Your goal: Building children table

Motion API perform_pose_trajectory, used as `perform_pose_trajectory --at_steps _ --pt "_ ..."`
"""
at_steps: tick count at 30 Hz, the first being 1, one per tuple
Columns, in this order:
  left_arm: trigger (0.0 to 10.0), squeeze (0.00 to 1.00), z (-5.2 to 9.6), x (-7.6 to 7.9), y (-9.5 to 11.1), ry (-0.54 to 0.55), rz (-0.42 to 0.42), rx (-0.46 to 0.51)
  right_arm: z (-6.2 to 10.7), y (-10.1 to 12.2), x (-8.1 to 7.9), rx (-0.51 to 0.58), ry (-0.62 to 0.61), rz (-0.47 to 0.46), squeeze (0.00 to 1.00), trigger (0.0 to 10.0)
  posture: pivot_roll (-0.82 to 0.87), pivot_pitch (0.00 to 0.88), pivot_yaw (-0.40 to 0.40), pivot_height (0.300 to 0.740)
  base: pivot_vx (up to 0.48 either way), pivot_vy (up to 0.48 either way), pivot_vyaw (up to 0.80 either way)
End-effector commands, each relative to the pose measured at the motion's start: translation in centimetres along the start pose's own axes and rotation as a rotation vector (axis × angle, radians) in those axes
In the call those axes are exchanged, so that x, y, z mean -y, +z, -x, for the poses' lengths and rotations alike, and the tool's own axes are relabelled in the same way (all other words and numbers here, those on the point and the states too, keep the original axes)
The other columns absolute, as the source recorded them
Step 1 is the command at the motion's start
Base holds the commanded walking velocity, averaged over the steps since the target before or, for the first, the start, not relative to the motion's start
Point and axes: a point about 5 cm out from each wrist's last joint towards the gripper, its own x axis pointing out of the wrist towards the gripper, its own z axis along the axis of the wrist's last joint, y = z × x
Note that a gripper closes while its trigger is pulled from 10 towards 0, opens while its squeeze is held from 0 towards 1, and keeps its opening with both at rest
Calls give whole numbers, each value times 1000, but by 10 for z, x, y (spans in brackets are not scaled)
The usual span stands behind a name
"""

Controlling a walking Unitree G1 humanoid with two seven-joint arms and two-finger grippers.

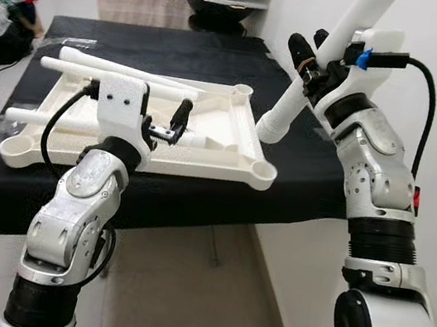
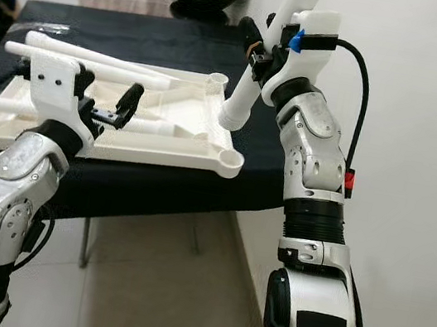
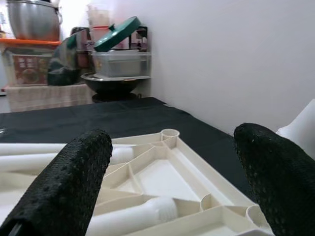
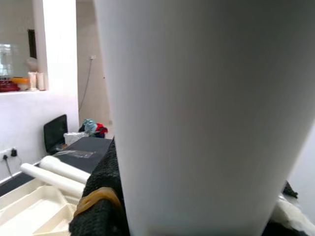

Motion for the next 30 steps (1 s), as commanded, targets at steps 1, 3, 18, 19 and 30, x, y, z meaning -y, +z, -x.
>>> perform_pose_trajectory --at_steps 1,3,18,19,30 --pt "10000 0 0 0 4 -5 -9 18 -1 3 -1 10 5 14 0 10000 64 117 -47 740 379 0 0" --pt "10000 0 0 0 4 -3 -10 21 -2 4 -1 12 8 10 0 10000 64 117 -47 740 379 0 0" --pt "10000 0 2 1 -2 4 -5 -2 -2 9 -1 42 21 -16 0 10000 63 108 -41 740 44 0 0" --pt "10000 0 2 1 -2 4 -5 -2 -2 9 -1 42 21 -16 0 10000 63 108 -41 740 0 0 0" --pt "10000 0 4 4 -6 -1 0 -20 -5 13 7 27 26 -11 0 10000 64 105 -41 740 0 0 0"
